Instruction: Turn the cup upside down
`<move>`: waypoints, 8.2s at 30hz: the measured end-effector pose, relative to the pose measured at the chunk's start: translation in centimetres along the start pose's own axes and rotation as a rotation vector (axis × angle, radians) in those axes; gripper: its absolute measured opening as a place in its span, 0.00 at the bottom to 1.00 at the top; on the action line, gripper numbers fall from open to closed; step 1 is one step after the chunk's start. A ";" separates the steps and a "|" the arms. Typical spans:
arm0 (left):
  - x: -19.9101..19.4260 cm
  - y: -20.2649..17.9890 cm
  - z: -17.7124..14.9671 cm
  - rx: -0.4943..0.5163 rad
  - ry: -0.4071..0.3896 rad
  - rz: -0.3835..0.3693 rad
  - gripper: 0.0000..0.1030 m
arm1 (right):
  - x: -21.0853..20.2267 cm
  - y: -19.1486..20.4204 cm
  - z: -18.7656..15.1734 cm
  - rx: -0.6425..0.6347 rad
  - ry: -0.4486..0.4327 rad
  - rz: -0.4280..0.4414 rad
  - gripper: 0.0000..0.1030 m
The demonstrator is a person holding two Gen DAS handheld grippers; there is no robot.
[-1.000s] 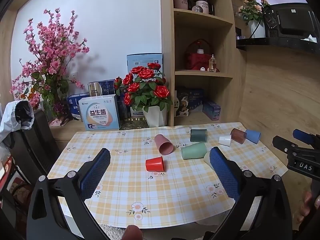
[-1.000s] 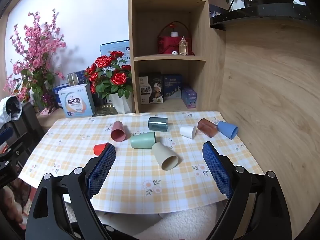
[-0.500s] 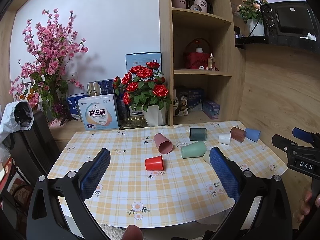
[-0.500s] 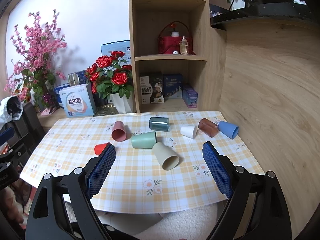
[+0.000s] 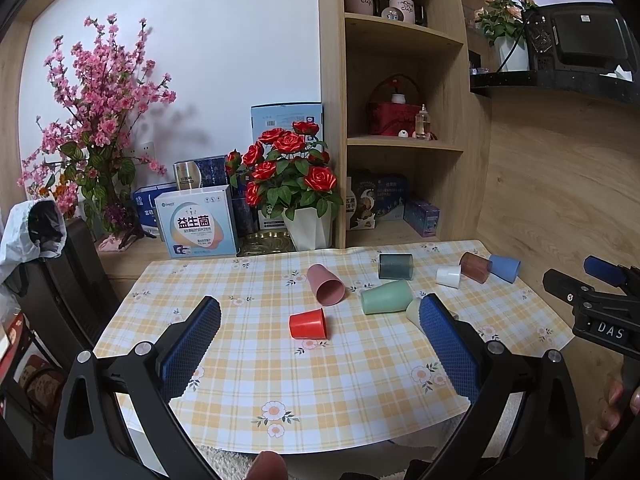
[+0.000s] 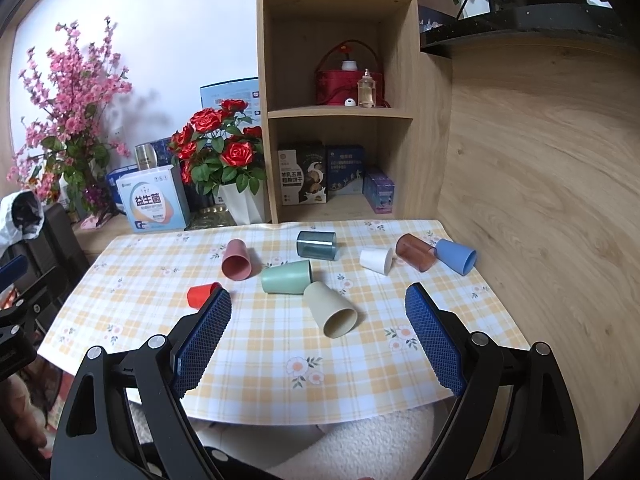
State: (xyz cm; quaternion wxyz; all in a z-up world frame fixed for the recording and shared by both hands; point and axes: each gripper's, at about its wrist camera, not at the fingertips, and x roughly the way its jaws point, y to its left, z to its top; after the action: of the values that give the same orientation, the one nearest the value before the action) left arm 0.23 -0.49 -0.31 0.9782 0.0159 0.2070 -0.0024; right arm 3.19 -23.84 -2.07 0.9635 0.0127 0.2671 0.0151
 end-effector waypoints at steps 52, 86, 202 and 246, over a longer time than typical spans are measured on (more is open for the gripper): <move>0.6 0.8 -0.4 -0.029 0.037 -0.005 0.94 | 1.2 -0.7 -0.1 0.038 0.047 0.106 0.83; 20.3 7.4 -2.3 -0.192 0.275 0.143 0.94 | 41.0 -27.4 3.7 -0.521 0.663 -0.242 0.83; 17.7 14.5 -8.7 -0.402 0.375 0.125 0.94 | 30.9 12.5 -8.5 -0.053 0.612 0.346 0.64; 18.4 12.8 -9.5 -0.366 0.427 0.104 0.94 | 30.1 11.8 -9.3 0.023 0.625 0.437 0.74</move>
State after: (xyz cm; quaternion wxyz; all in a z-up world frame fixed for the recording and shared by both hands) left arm 13.35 12.62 -16.07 0.8980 -0.1503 0.4040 0.0886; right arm 23.91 -10.84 -25.14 0.8093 0.0749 0.5393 0.2204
